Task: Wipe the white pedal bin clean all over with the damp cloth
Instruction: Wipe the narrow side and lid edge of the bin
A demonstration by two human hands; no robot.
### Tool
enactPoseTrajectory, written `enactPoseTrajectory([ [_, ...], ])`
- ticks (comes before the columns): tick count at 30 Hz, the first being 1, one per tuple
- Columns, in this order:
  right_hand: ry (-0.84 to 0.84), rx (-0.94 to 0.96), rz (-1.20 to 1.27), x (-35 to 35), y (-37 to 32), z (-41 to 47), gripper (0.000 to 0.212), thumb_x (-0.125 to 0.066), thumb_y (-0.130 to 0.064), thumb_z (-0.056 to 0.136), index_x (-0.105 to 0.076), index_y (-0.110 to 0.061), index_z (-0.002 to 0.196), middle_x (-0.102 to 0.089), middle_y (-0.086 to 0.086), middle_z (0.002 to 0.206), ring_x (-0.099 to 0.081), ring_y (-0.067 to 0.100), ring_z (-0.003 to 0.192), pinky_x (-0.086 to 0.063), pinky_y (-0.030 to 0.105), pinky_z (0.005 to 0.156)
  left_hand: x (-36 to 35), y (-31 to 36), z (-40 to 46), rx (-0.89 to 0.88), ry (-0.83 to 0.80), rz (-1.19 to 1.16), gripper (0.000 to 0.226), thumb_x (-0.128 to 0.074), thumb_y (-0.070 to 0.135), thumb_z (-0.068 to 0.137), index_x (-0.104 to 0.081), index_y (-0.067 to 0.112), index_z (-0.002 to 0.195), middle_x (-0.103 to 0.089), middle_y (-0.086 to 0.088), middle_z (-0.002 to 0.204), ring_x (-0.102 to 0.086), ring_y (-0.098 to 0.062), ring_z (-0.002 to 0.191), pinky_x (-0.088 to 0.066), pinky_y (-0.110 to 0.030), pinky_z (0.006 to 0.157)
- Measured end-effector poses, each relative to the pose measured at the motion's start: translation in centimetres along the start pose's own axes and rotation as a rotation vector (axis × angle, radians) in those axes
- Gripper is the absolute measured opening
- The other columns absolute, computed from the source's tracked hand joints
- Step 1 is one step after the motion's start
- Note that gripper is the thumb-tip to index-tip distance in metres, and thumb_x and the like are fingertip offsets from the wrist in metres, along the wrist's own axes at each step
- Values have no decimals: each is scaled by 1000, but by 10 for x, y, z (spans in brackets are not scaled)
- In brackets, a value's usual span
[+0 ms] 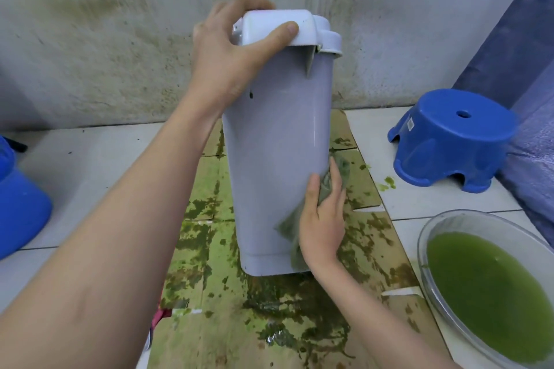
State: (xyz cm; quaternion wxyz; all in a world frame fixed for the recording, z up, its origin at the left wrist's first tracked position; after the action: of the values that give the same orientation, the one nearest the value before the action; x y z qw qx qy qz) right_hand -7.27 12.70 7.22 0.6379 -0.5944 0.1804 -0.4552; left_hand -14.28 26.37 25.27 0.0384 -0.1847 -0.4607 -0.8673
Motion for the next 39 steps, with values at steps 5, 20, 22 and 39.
enactPoseTrajectory([
  [5, 164, 144, 132, -2, -66, 33, 46, -30, -48, 98, -35, -34, 141, -36, -4, 147, -41, 9, 128, -43, 28, 91, -14, 18, -8, -12, 30, 67, 24, -61, 59, 65, -56, 48, 86, -59, 17, 100, -53, -18, 111, -49, -38, 90],
  [20, -218, 1284, -761, -14, 82, -51, 47, -73, -33, 77, -46, -34, 116, -7, 0, 159, -4, 27, 146, -4, 60, 114, -21, 22, -30, -57, 84, 211, 58, -68, 76, 55, -53, 43, 100, -51, 23, 105, -33, -18, 120, -34, -16, 74],
  [22, -271, 1397, -782, -9, 59, -30, 46, -75, -32, 74, -45, -33, 109, -24, -2, 155, -11, 26, 145, -2, 59, 114, -21, 23, -29, -51, 75, 190, 55, -70, 74, 55, -52, 42, 97, -51, 23, 104, -34, -17, 119, -37, -16, 76],
  [39, -842, 1556, -894, 13, 118, -72, 12, -54, -19, 85, -65, -23, 84, -64, -2, 97, -60, 17, 90, -26, 32, 102, -19, 26, -40, -22, 118, 173, 53, -71, 74, 52, -50, 43, 90, -52, 22, 102, -34, -16, 120, -46, -35, 87],
])
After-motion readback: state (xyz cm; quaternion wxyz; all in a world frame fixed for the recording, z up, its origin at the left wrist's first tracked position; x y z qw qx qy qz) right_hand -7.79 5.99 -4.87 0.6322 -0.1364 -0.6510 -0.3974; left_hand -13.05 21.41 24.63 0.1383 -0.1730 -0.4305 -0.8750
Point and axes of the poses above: each hand's wrist, its own z-axis towards the middle knuckle, its own x-axis out of the back of the hand, y = z × x, the point moved 1 cm from there along z, towards the middle knuckle
